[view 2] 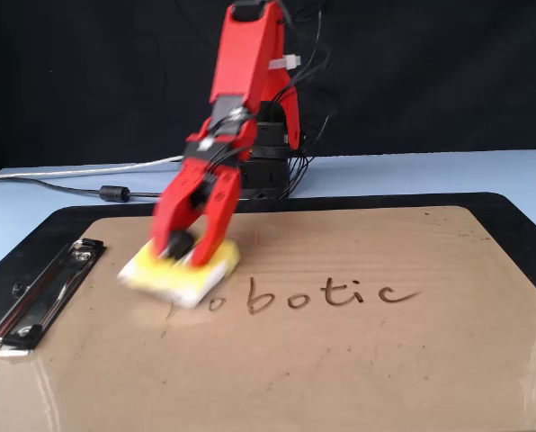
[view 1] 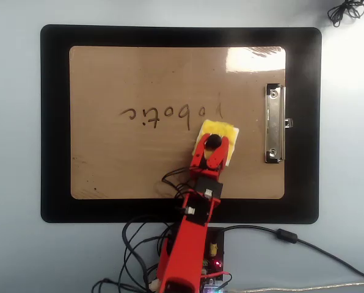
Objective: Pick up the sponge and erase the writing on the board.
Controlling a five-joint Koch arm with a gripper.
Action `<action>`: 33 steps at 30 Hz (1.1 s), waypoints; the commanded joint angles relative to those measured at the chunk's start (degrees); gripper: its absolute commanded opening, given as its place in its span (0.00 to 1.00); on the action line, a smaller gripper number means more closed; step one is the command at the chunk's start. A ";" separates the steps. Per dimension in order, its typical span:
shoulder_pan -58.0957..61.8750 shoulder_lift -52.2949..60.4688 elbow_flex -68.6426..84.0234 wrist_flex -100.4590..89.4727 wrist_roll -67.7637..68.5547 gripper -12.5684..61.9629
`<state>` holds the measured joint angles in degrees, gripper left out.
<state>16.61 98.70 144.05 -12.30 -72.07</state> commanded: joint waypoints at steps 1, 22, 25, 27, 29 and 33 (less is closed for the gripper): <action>-2.02 0.44 -1.14 1.58 -3.16 0.06; -6.68 -34.10 -23.73 -17.49 -8.26 0.06; -6.33 -36.39 -29.53 -17.40 -8.35 0.06; -6.15 -30.67 -22.59 -17.23 -8.26 0.06; -5.36 -19.42 -10.55 -17.14 -8.26 0.06; -4.66 -10.55 -0.26 -16.96 -8.26 0.06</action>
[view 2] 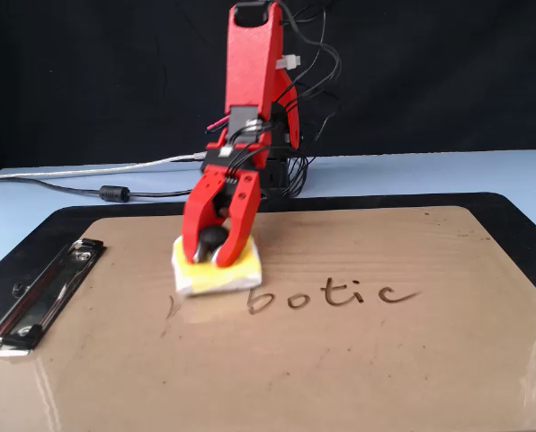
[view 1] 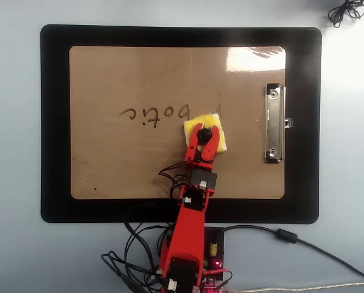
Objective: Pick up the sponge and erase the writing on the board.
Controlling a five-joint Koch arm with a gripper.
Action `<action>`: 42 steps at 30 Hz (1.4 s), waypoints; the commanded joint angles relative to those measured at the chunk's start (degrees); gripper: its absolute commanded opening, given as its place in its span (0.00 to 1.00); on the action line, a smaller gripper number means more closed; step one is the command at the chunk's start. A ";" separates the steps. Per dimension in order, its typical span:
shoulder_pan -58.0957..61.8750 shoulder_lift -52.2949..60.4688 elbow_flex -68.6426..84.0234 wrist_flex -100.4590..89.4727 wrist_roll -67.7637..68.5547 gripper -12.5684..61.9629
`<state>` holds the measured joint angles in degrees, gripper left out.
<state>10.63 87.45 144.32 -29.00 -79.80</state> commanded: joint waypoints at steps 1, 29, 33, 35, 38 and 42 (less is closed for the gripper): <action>1.76 -1.14 -2.81 -0.26 -0.44 0.06; 6.15 -15.03 -16.44 0.00 0.97 0.06; 5.10 -27.77 -32.70 0.18 0.53 0.06; 4.04 -26.72 -30.59 0.44 -0.53 0.06; 3.25 -13.36 -15.64 0.62 -1.93 0.06; 1.14 -2.81 -5.45 0.62 -2.29 0.06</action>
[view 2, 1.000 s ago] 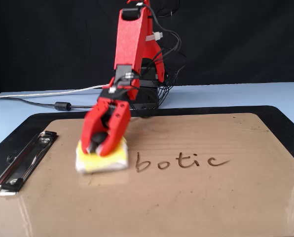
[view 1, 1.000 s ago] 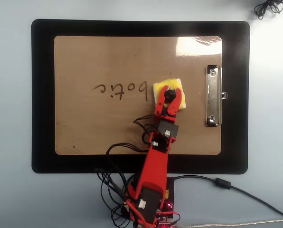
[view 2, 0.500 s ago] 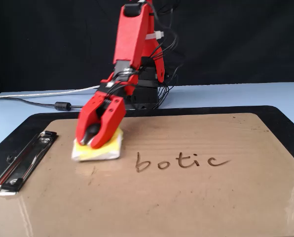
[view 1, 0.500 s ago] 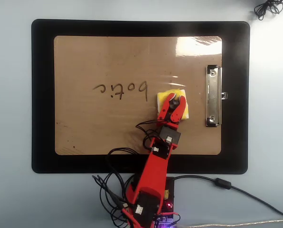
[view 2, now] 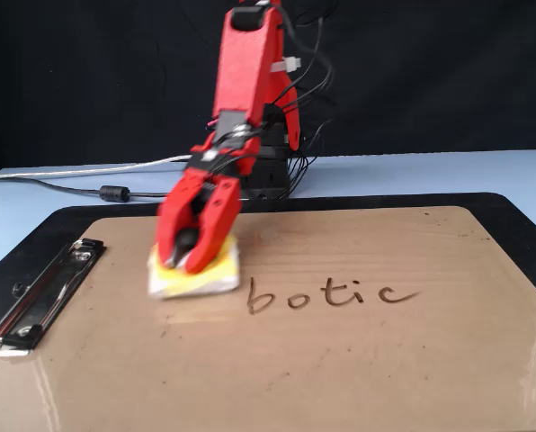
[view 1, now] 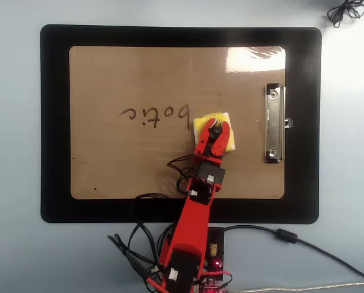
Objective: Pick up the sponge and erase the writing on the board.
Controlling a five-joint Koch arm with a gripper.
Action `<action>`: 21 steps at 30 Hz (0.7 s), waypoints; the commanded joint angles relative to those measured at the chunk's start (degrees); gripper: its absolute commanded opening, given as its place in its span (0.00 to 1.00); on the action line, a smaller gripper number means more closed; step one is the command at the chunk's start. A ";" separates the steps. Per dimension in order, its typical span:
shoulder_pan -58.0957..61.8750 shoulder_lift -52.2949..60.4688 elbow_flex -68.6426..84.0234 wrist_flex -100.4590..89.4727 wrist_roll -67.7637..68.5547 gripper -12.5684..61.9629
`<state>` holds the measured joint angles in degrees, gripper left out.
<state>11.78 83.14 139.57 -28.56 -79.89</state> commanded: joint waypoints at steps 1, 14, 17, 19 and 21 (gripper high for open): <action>-0.70 -1.14 -2.90 0.00 -2.46 0.06; -5.10 -4.04 -4.92 0.09 -3.78 0.06; -7.91 4.75 1.49 0.35 -6.50 0.06; -9.40 -1.32 -3.25 0.00 -7.56 0.06; -9.84 -12.48 -15.47 0.00 -7.47 0.06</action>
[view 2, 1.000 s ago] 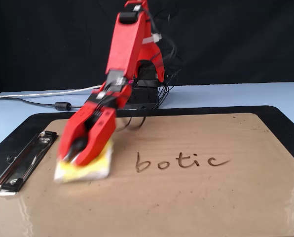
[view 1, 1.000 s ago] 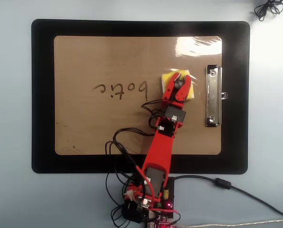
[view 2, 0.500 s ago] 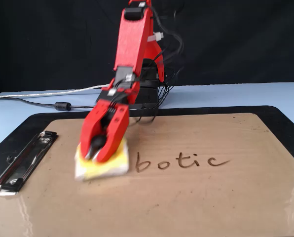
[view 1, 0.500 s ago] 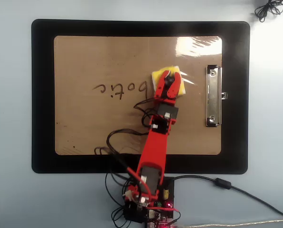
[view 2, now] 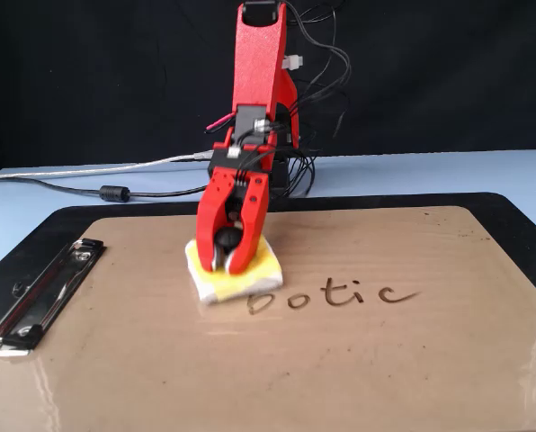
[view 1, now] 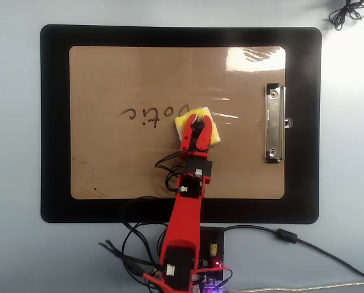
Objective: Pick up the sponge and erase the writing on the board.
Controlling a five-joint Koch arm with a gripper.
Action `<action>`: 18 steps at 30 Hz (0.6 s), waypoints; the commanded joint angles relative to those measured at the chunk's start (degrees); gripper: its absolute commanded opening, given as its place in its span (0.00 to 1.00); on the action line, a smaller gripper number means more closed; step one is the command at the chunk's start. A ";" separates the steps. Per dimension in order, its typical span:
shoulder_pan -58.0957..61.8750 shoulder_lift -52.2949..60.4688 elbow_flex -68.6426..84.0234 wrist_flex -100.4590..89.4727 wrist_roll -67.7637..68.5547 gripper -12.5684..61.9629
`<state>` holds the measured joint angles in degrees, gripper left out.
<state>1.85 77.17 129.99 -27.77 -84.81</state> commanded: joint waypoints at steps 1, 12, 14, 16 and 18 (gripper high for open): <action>0.09 -11.60 -11.34 -1.14 -2.46 0.06; -3.69 20.21 20.74 0.00 -2.46 0.06; -4.22 13.97 16.35 0.26 -2.55 0.06; -4.22 4.57 6.86 0.09 -2.55 0.06; -4.22 -5.98 -4.04 -0.09 -2.29 0.06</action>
<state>-2.02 76.82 128.58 -26.81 -85.69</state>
